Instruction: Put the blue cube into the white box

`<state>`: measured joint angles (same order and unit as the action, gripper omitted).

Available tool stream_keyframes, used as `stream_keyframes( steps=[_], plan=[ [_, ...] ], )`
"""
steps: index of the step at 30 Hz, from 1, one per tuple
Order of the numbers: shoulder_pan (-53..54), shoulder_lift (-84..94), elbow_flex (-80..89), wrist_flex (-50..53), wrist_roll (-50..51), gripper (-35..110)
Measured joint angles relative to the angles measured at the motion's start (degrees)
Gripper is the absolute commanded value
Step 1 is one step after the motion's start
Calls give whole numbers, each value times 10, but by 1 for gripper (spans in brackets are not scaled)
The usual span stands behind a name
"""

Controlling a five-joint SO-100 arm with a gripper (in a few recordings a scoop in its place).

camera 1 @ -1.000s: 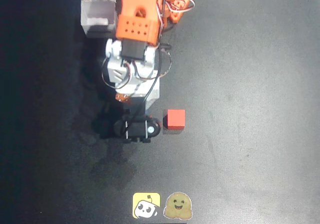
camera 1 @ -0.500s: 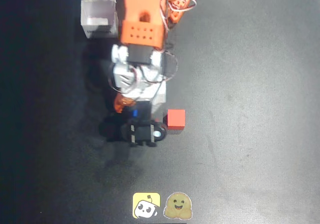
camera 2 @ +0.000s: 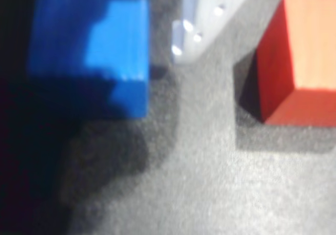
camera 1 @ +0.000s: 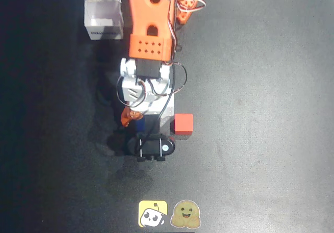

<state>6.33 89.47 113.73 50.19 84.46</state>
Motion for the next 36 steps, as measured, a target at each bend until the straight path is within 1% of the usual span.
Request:
stream_keyframes(
  steps=[2,4,5,16,20,28,32,36],
  plan=[
    [1,-9,9,-18,0,19],
    [2,-20,14,-34,0,4],
    [2,-23,15,-38,0,0],
    [13,-18,24,-36,10,0],
    [37,30,11,45,36,0],
    [135,115,-137,316,126,0],
    [217,154,-147,407,149,0],
    [291,179,-147,466,153,0]
  ],
)
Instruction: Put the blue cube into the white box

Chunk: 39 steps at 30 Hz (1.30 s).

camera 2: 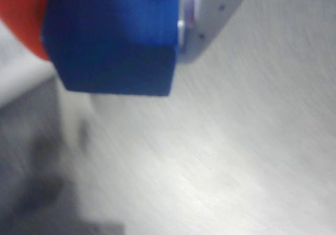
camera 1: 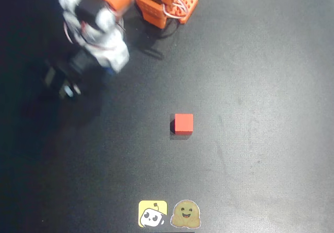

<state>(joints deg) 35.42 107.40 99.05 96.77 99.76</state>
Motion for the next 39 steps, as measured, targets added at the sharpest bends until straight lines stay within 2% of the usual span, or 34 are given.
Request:
stream_keyframes(
  steps=[10,25,39],
  plan=[
    [201,13,0,13,-98,0],
    [287,37,104,12,-125,0],
    [396,58,121,12,-173,0]
  ],
)
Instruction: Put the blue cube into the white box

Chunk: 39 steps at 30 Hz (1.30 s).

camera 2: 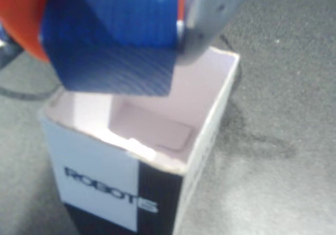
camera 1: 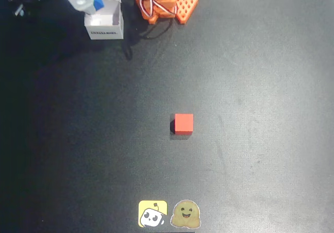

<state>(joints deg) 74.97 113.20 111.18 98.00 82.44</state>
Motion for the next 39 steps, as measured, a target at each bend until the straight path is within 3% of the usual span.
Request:
stream_keyframes(
  steps=[4,7,14,16,20,24,36,39],
  plan=[
    [8,0,11,1,1,2],
    [4,0,11,1,-10,15],
    [4,10,15,1,-27,24],
    [4,10,15,1,-24,24],
    [4,10,15,2,-34,7],
    [4,10,15,1,-40,0],
    [-33,23,15,1,-68,1],
    [-34,26,15,1,-82,18]
  ],
)
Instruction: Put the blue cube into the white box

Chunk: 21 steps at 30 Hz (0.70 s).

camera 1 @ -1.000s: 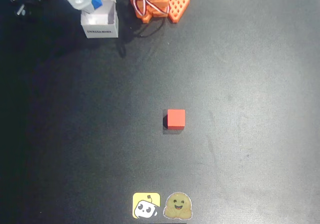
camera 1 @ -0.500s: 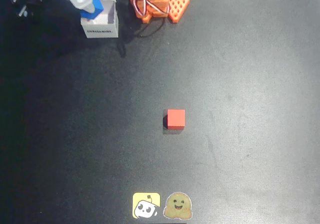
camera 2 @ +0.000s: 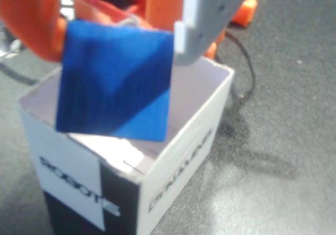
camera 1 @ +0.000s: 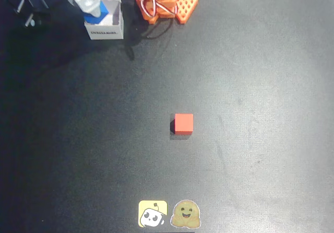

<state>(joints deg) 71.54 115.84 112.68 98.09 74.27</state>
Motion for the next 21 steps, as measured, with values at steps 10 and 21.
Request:
stream_keyframes(
  steps=[10,21],
  plan=[
    [0,23,-13,4,-31,29],
    [-89,-54,-135,5,-70,0]
  ],
)
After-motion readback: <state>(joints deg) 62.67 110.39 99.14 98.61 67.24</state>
